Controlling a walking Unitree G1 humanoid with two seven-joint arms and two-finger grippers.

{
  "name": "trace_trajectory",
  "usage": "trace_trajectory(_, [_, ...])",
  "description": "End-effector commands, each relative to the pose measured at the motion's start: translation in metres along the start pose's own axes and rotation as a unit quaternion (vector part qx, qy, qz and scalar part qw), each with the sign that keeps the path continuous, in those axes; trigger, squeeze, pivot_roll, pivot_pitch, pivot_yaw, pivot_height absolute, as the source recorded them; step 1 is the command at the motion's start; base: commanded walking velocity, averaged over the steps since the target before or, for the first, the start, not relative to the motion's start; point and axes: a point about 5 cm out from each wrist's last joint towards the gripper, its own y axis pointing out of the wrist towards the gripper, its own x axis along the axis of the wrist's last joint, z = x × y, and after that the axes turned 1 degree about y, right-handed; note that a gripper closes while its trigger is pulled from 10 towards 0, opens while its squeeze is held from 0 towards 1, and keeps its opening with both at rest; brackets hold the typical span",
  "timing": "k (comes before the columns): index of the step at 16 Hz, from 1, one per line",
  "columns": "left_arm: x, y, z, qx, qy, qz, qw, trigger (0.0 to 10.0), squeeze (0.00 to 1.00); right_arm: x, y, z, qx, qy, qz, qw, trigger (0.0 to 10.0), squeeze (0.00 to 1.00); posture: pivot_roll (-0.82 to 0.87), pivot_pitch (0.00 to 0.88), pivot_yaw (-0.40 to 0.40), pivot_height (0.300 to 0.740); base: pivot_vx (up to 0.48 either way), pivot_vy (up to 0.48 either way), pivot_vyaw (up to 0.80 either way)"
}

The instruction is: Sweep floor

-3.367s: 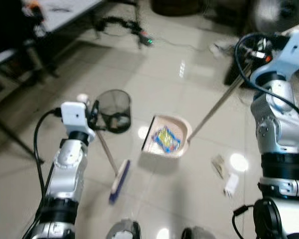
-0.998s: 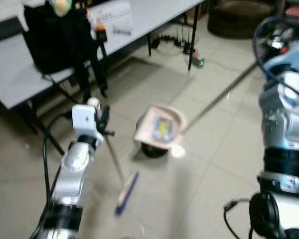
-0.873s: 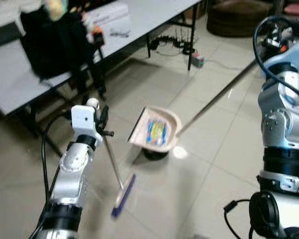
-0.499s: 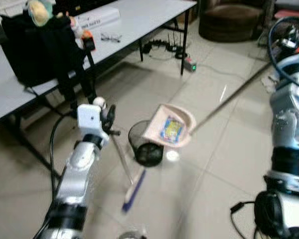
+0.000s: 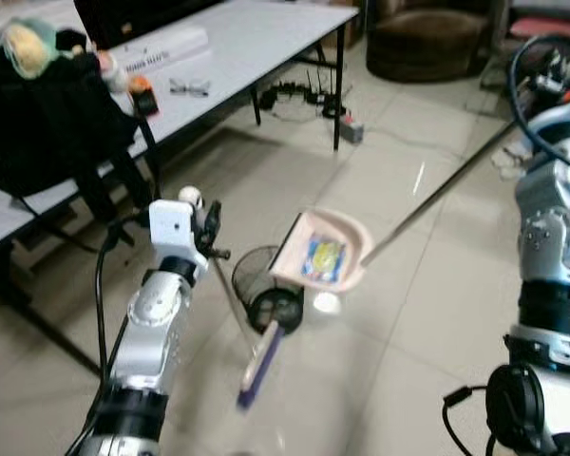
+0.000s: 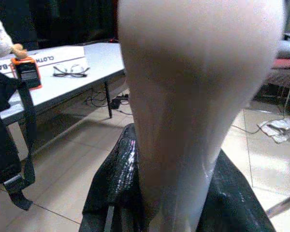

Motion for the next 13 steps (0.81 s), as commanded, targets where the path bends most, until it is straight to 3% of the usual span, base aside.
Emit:
trace_trajectory(1, [0.009,0.000,0.012,0.013,0.019,-0.015,1.000,10.0,0.00,0.007,0.000,0.019,0.035,0.021,-0.018,0.999,10.0,0.00,-0.03,0.000,0.080,0.740,0.446,0.000,0.00])
trace_trajectory(9, [0.009,0.001,0.013,0.016,0.022,-0.014,1.000,10.0,0.00,0.000,-0.002,0.023,0.052,0.006,-0.005,0.999,10.0,0.00,-0.02,0.000,0.079,0.740,0.437,0.000,0.00])
trace_trajectory(13, [0.009,0.000,0.014,0.019,0.024,-0.020,0.999,10.0,0.00,-0.004,-0.005,0.025,0.065,-0.008,-0.010,0.998,10.0,0.00,-0.02,0.000,0.078,0.740,0.000,0.000,0.00])
